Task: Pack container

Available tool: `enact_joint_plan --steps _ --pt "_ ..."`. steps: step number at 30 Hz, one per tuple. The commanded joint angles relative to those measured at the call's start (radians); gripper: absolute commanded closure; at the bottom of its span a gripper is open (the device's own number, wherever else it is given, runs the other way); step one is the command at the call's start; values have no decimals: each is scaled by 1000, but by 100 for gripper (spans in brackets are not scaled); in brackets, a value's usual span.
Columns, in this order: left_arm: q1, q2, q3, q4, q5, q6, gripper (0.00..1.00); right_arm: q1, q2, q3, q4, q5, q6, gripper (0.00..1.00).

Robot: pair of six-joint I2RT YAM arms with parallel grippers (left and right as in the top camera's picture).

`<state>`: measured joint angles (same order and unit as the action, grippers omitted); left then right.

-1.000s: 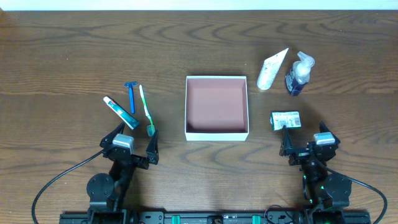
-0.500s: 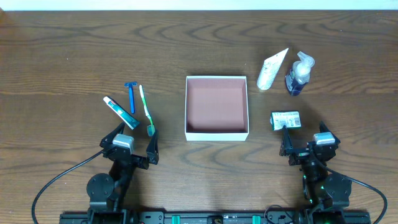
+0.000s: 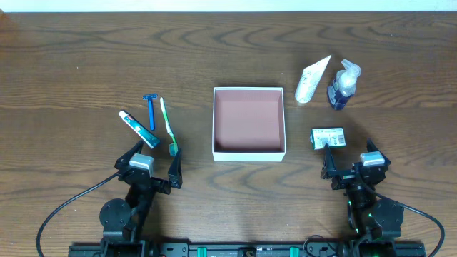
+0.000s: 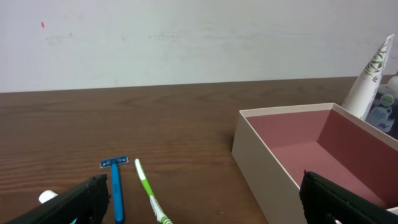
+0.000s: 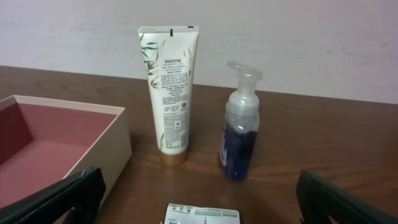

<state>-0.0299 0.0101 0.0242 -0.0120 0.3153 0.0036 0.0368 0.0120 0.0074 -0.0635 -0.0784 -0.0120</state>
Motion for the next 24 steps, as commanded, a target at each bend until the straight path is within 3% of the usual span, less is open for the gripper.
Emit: enact_joint_plan --steps 1,13,24 --pt "-4 -6 -20 -32 16 -4 2 -10 -4 -2 -4 3 -12 1" --pt "-4 -6 -20 -32 16 -4 2 -11 -3 -2 59 71 -11 1" --pt "-4 -6 -20 -32 16 -4 2 -11 80 51 71 -47 174 1"
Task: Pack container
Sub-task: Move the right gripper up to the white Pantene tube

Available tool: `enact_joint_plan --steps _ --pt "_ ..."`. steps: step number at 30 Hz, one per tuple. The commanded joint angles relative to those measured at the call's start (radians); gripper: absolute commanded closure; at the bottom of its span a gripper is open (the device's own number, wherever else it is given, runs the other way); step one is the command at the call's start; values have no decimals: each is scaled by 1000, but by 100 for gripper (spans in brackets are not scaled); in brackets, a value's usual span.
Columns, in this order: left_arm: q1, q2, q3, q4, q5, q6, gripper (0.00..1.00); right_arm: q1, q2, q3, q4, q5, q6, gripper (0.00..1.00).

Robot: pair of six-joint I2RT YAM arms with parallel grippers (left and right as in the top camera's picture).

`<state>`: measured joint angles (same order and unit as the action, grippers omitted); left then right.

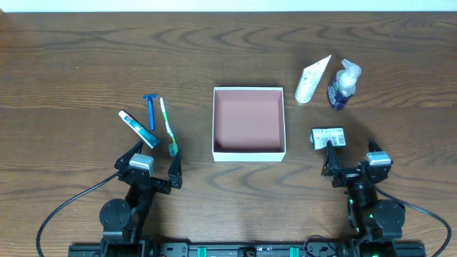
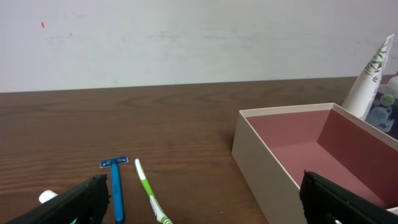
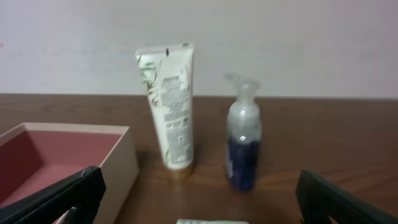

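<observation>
An open white box with a pink inside (image 1: 248,120) sits at the table's middle. Left of it lie a toothpaste tube (image 1: 138,129), a blue razor (image 1: 151,111) and a green toothbrush (image 1: 167,126). Right of it are a white Pantene tube (image 1: 310,80), a blue soap pump bottle (image 1: 343,85) and a small green-and-white packet (image 1: 328,137). My left gripper (image 1: 151,165) stands open near the table's front, just behind the toothpaste and toothbrush. My right gripper (image 1: 351,162) is open too, just behind the packet. In the right wrist view the tube (image 3: 169,102) and bottle (image 3: 243,146) show blurred.
Dark wood table (image 1: 71,64) with a white wall at its far edge. The box wall (image 2: 264,165) rises close to the right of my left gripper's fingers (image 2: 68,202). Cables run from both arm bases at the front edge.
My right gripper has shifted a little and tilted up: the packet has dropped to the bottom edge of its view and the picture is blurred. The left arm and all objects are unchanged.
</observation>
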<state>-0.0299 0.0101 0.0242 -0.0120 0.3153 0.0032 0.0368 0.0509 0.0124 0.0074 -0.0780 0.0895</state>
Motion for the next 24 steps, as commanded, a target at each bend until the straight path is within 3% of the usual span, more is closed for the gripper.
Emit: enact_joint_plan --steps 1,7,18,24 --pt "-4 -6 -20 -32 16 -4 2 -11 80 73 0 -72 74 1" --pt "-4 -6 -20 -32 16 -4 2 -11 423 322 -66 -190 71 1" --pt "-4 -6 -20 -32 16 -4 2 -9 1260 1115 -257 -597 32 1" --pt "-4 -6 -20 -32 16 -4 2 26 1457 1443 -420 -672 3 1"
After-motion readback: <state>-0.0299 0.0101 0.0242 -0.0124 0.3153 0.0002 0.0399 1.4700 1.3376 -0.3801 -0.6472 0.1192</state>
